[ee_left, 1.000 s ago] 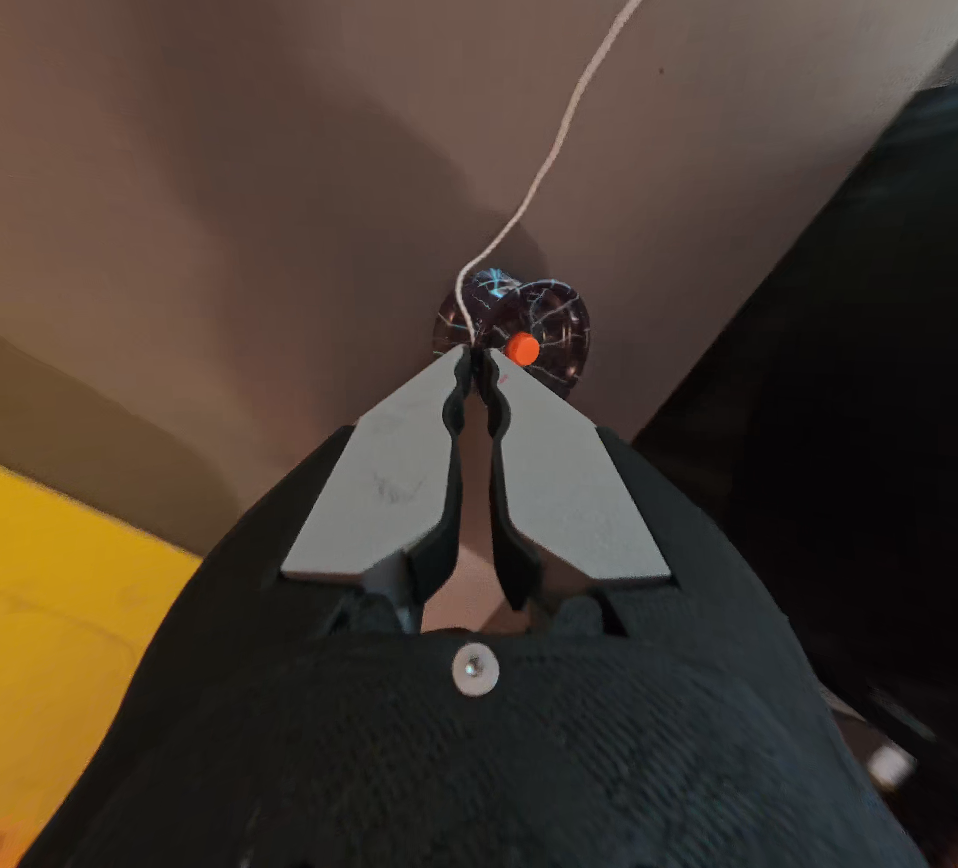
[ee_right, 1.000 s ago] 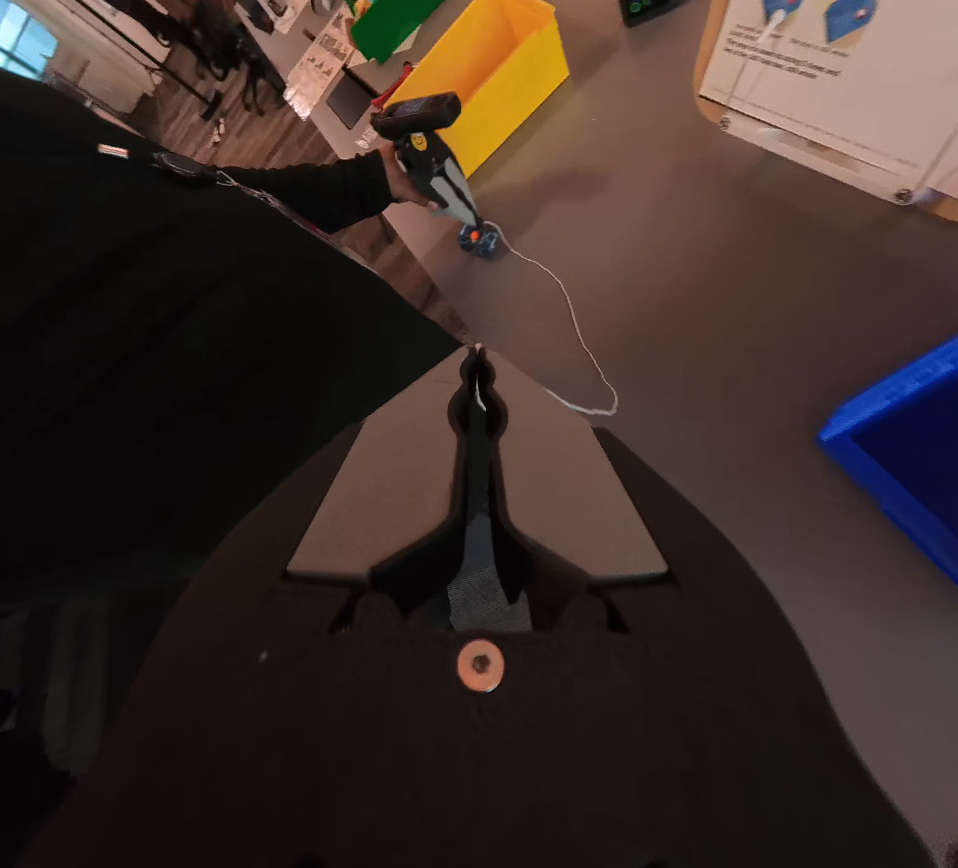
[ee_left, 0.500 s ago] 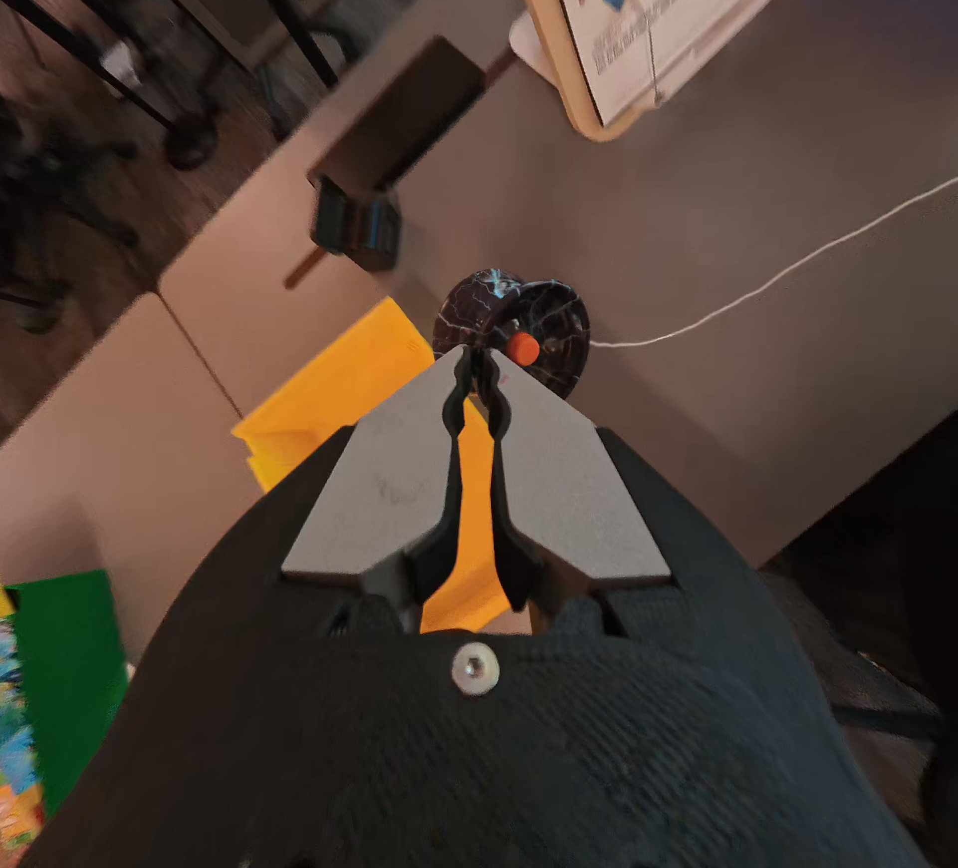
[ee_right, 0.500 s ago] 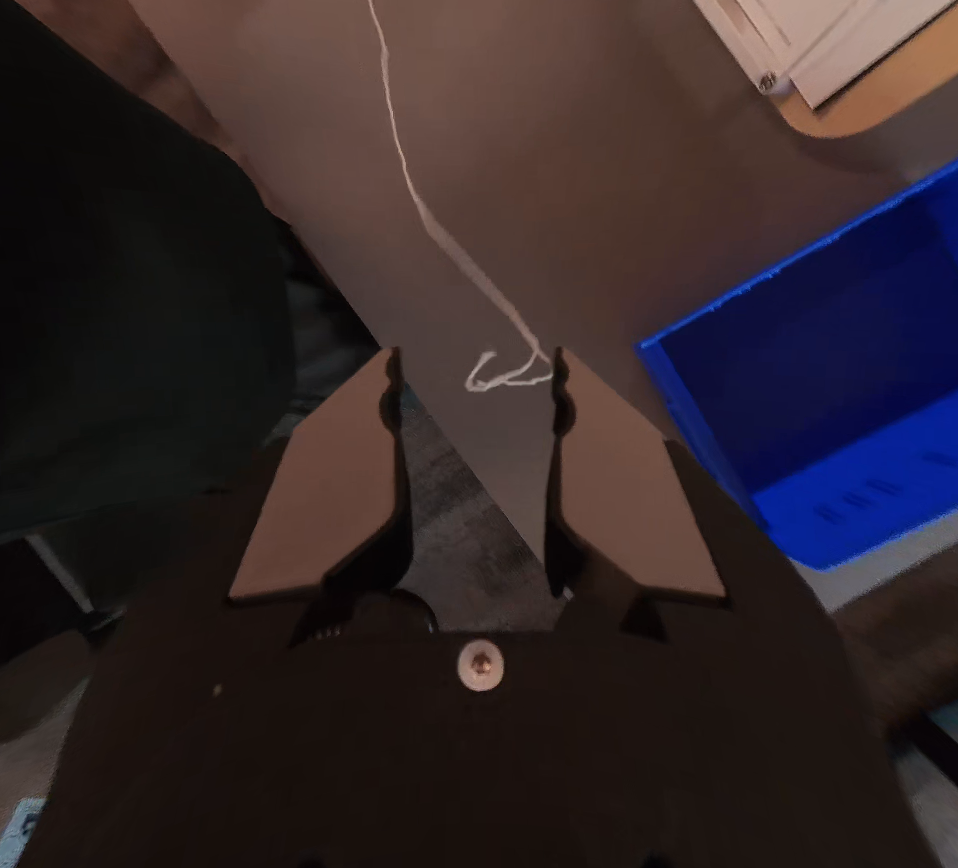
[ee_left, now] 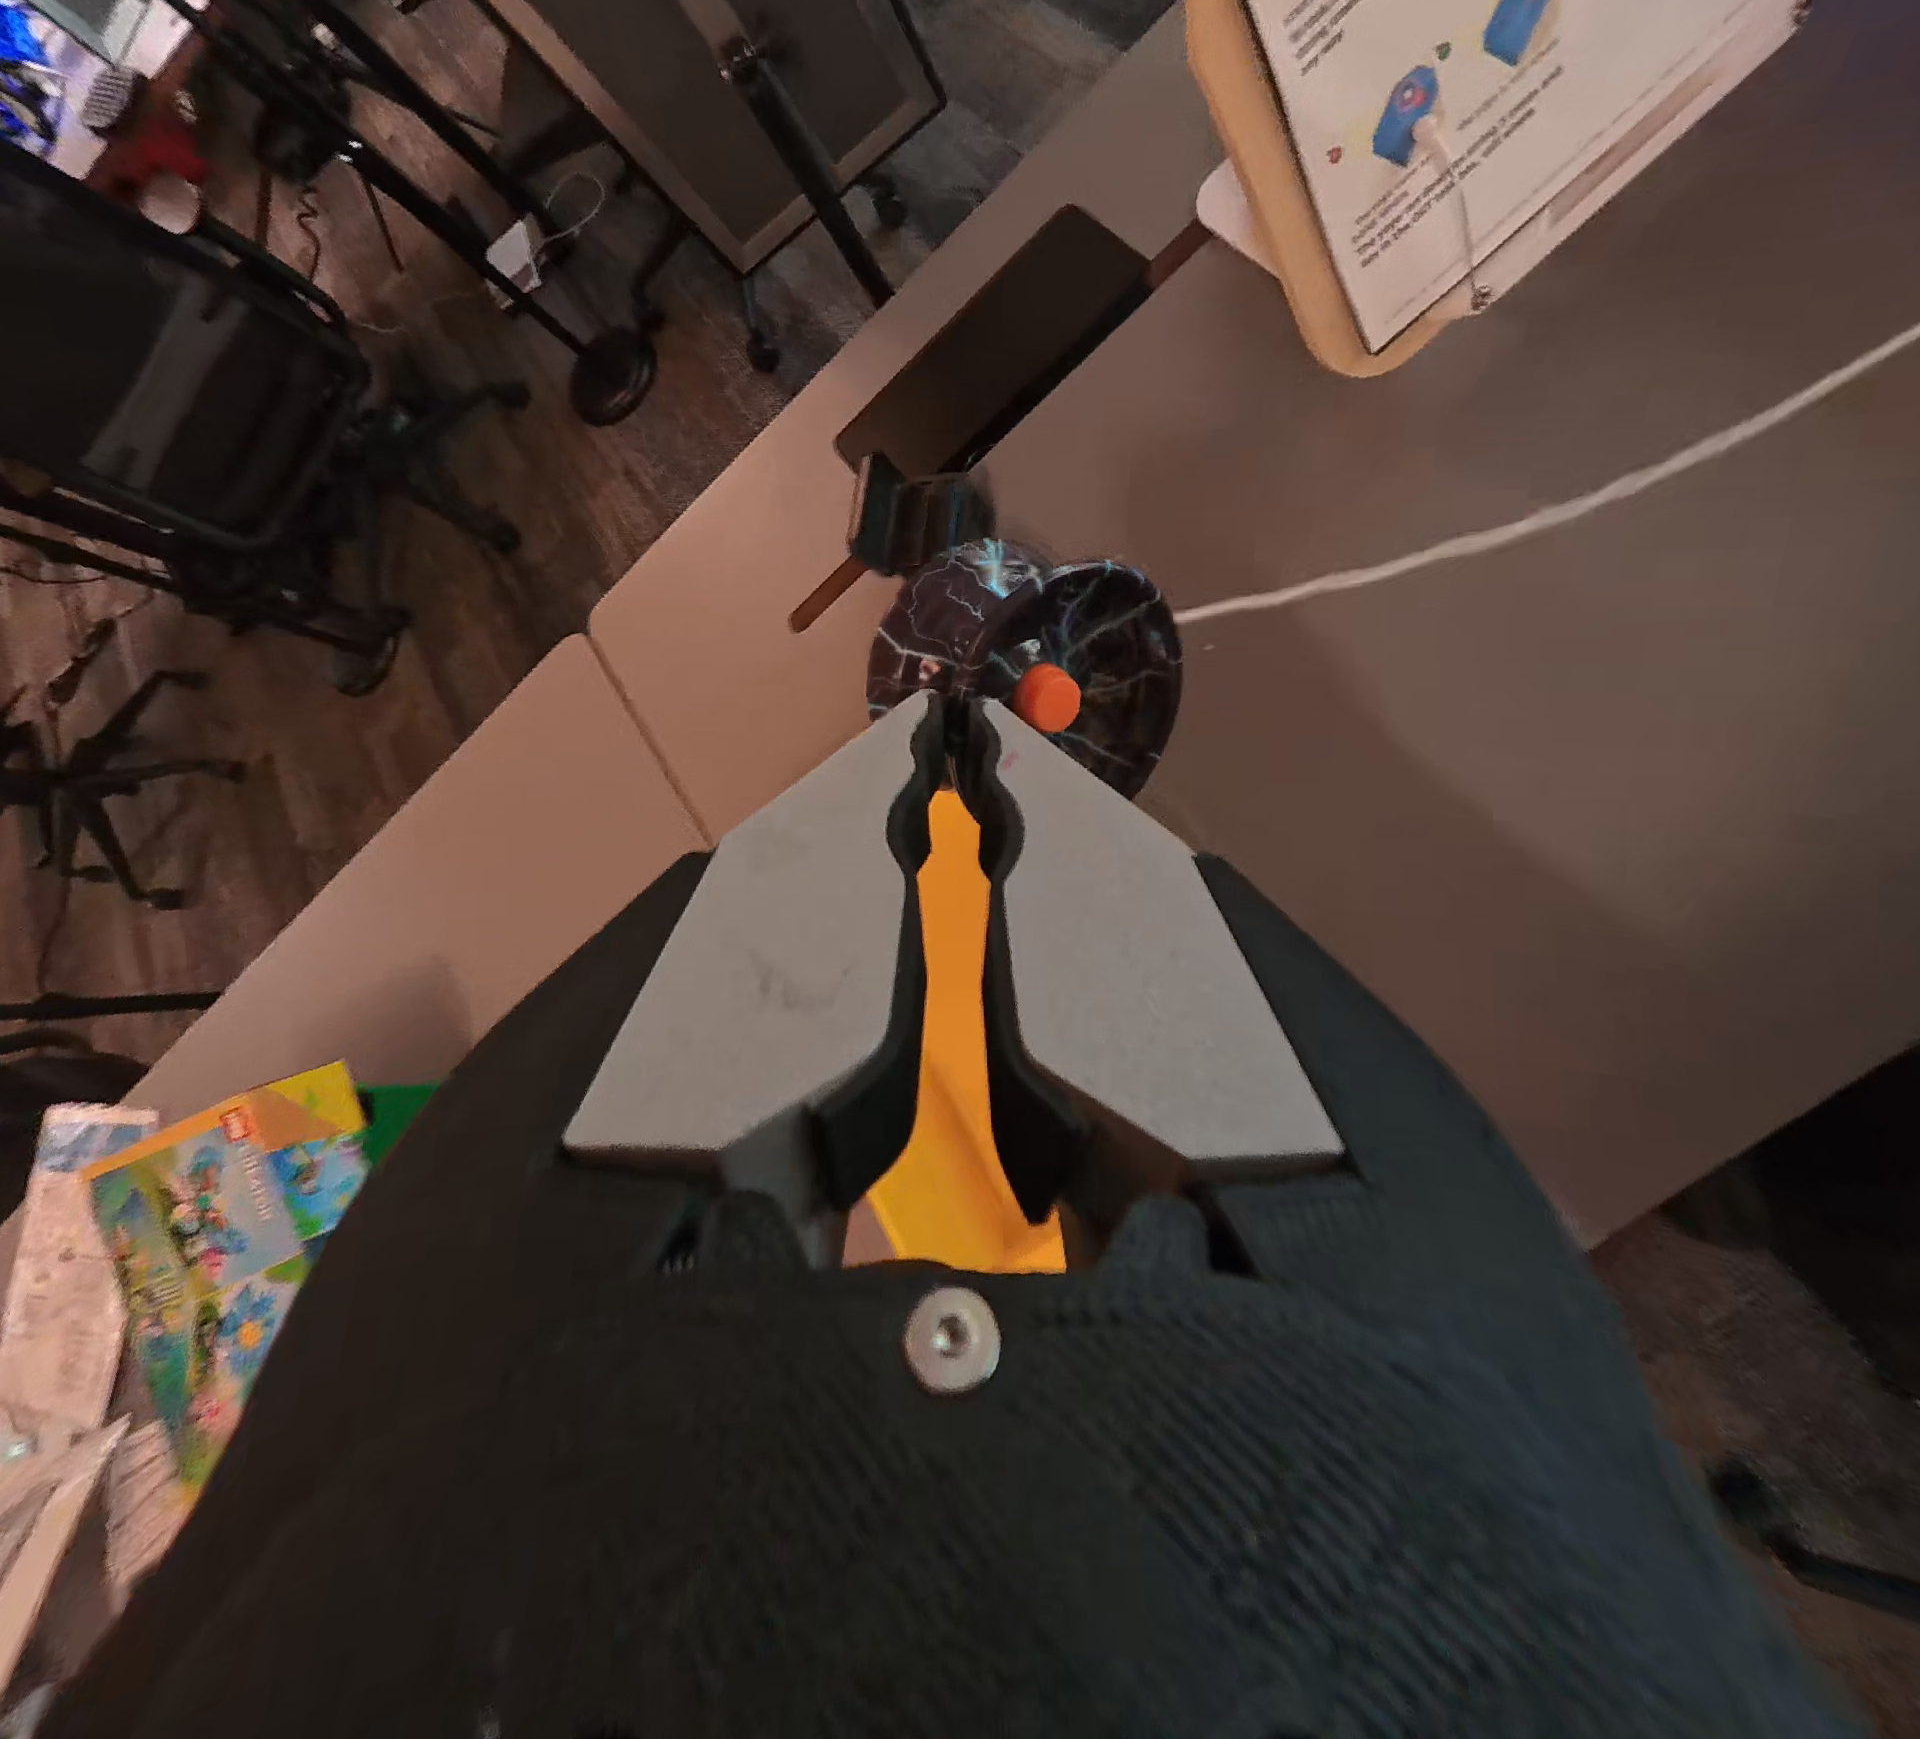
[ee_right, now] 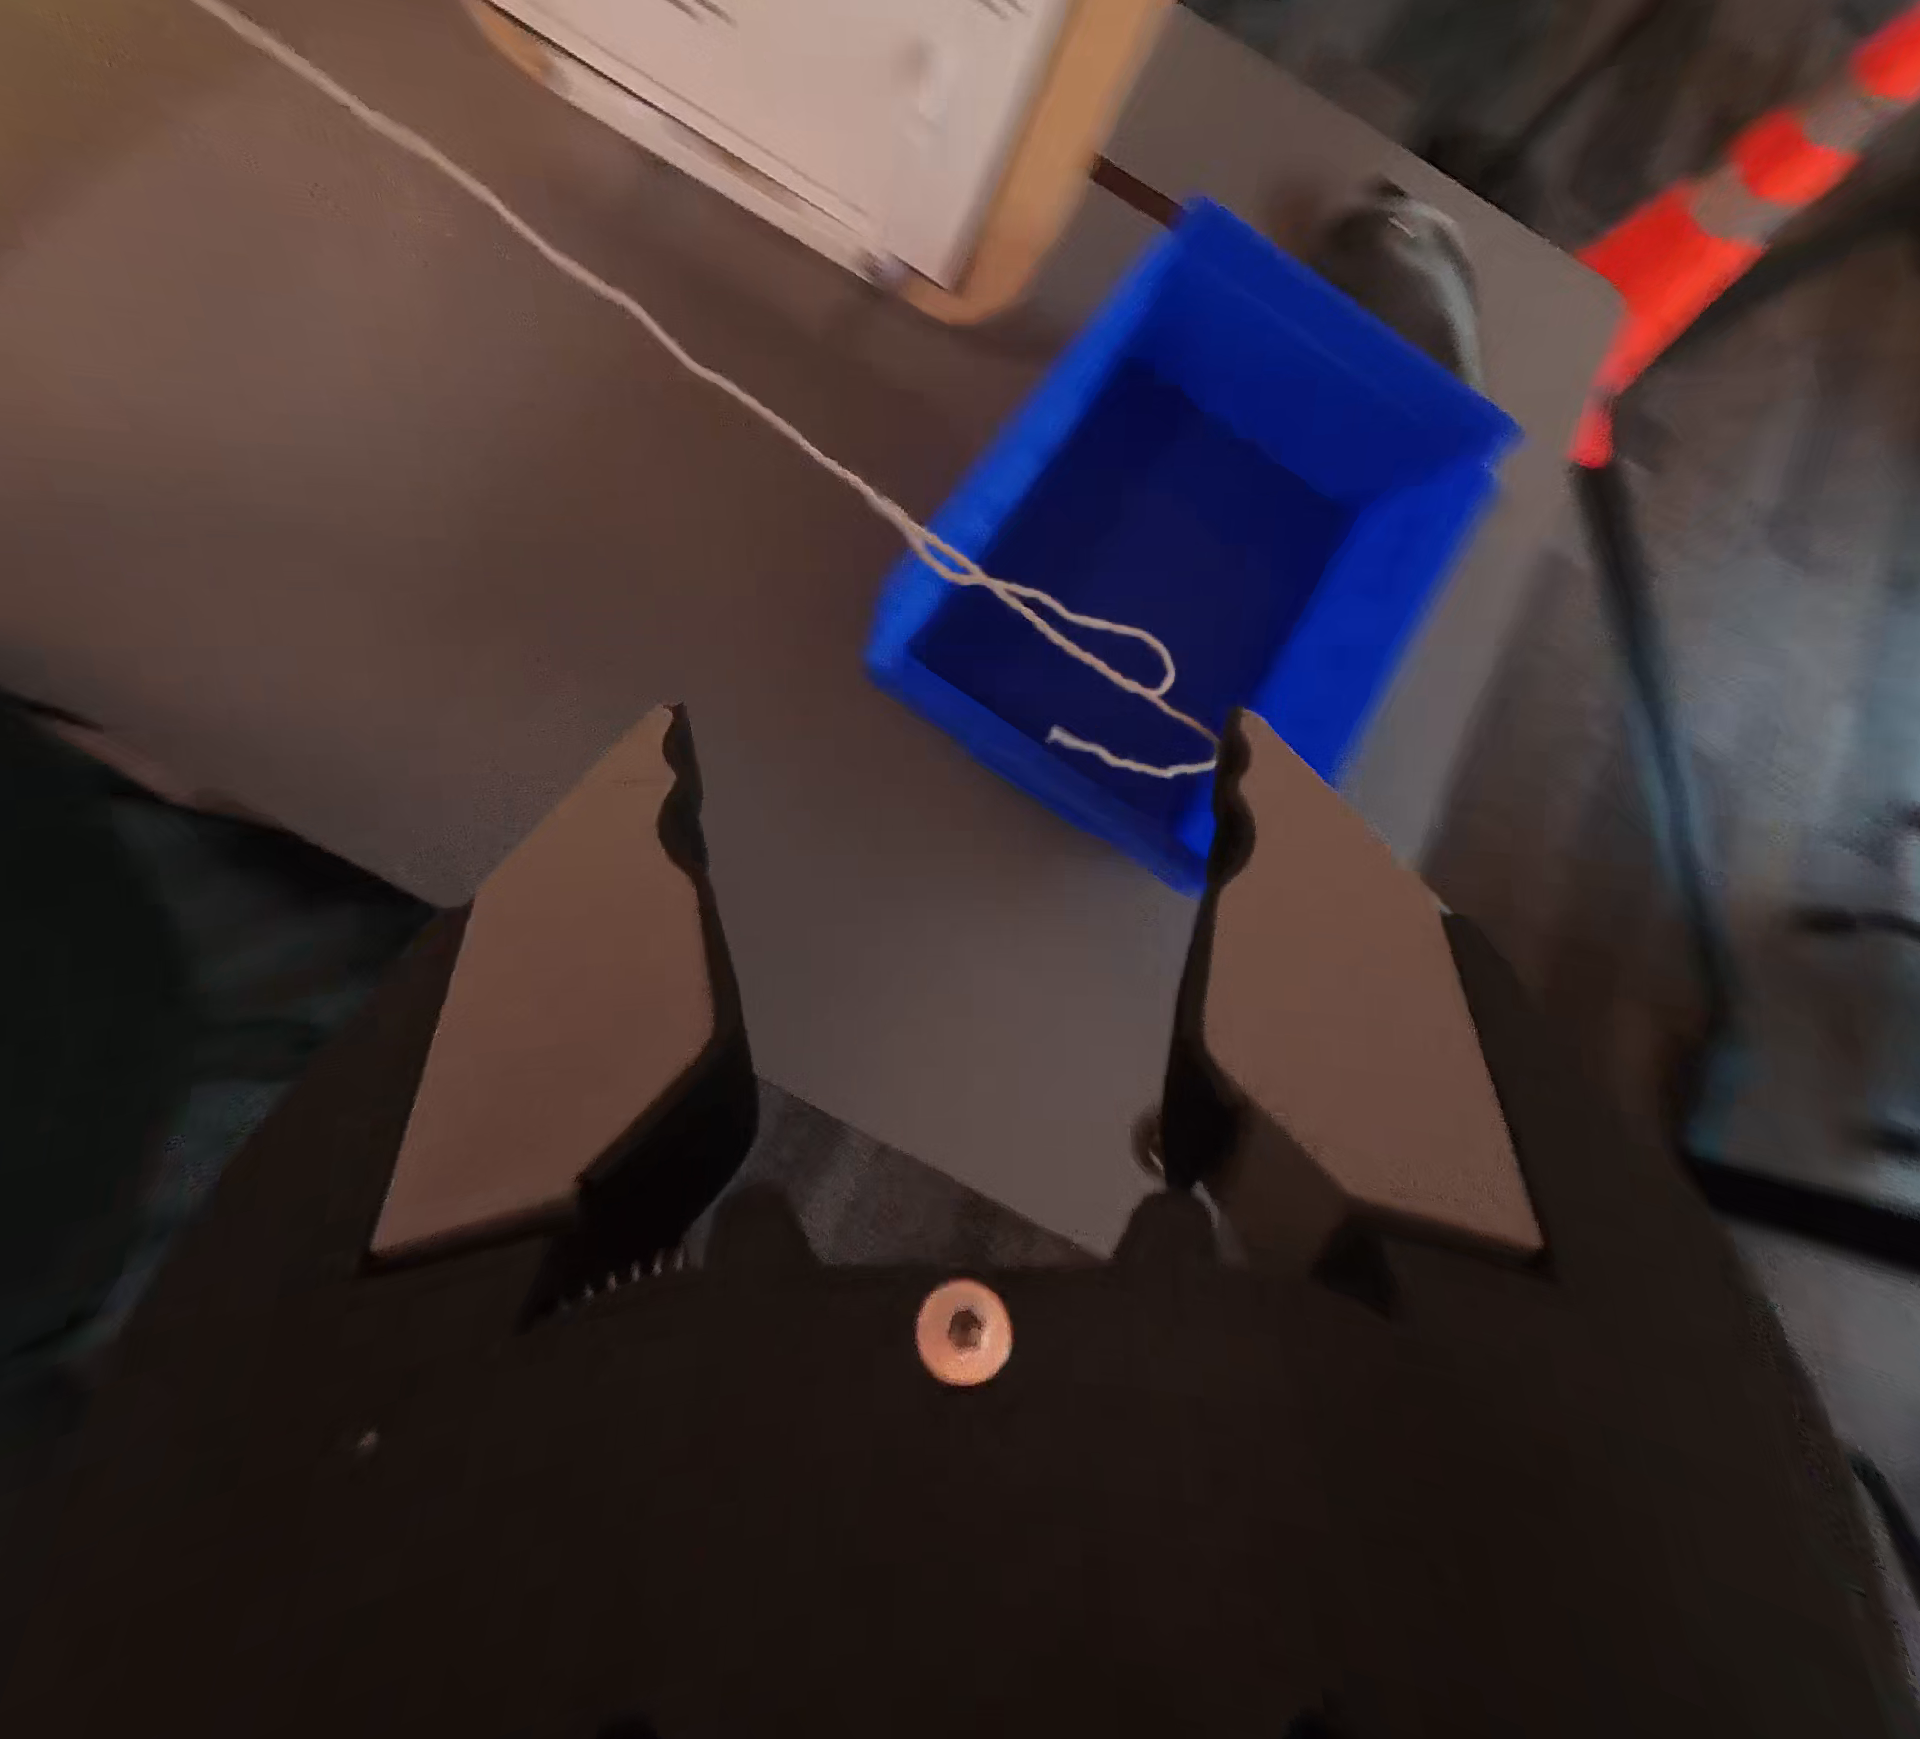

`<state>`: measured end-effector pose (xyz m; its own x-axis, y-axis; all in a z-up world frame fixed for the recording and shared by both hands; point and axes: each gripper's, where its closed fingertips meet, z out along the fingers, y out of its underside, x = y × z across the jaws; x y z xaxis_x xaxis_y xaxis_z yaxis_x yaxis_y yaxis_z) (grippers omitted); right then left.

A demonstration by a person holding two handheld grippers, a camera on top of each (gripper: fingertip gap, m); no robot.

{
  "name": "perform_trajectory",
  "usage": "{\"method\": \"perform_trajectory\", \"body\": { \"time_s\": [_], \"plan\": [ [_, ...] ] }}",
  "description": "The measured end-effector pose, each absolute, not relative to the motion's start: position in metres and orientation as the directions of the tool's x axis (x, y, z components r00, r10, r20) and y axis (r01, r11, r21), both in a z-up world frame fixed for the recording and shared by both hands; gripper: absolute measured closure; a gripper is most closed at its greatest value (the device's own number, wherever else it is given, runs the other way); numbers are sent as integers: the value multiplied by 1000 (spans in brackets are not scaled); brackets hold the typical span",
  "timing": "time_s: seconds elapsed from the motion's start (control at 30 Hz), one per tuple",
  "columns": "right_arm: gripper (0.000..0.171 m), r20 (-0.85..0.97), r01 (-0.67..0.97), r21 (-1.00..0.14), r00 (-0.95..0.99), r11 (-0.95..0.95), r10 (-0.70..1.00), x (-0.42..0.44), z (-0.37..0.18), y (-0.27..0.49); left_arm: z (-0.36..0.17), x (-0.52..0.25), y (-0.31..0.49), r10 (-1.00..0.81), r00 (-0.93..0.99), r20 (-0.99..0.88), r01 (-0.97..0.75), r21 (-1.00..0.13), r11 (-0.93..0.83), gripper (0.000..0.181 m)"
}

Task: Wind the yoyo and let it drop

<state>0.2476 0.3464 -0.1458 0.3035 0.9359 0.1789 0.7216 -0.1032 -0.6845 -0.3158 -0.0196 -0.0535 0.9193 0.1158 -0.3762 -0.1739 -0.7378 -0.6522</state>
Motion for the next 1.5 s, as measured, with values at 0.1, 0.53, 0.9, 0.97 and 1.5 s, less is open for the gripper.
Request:
{"method": "perform_trajectory", "body": {
  "time_s": [0.1,0.53,0.9,0.97,1.5],
  "plan": [
    [77,76,669,-711,381,-217,922,285,-155,361,-47,-322,-25,127,905,-406,-180,-636,-750,180],
    [82,-165,492,-813,317,-311,934,280,-147,354,-40,-285,5,12,938,-347,-226,-638,-736,180],
    [93,-229,251,-964,-600,-91,766,-20,-53,114,13,-128,46,-383,838,-389,-503,-823,-265,180],
    [99,-247,252,-964,-717,-89,652,-37,-47,85,22,-103,44,-442,827,-347,-457,-873,-171,180],
    [142,-326,328,-945,-931,-18,166,-23,-27,11,38,-35,30,-630,751,-199,-211,-976,57,181]
  ]
}}
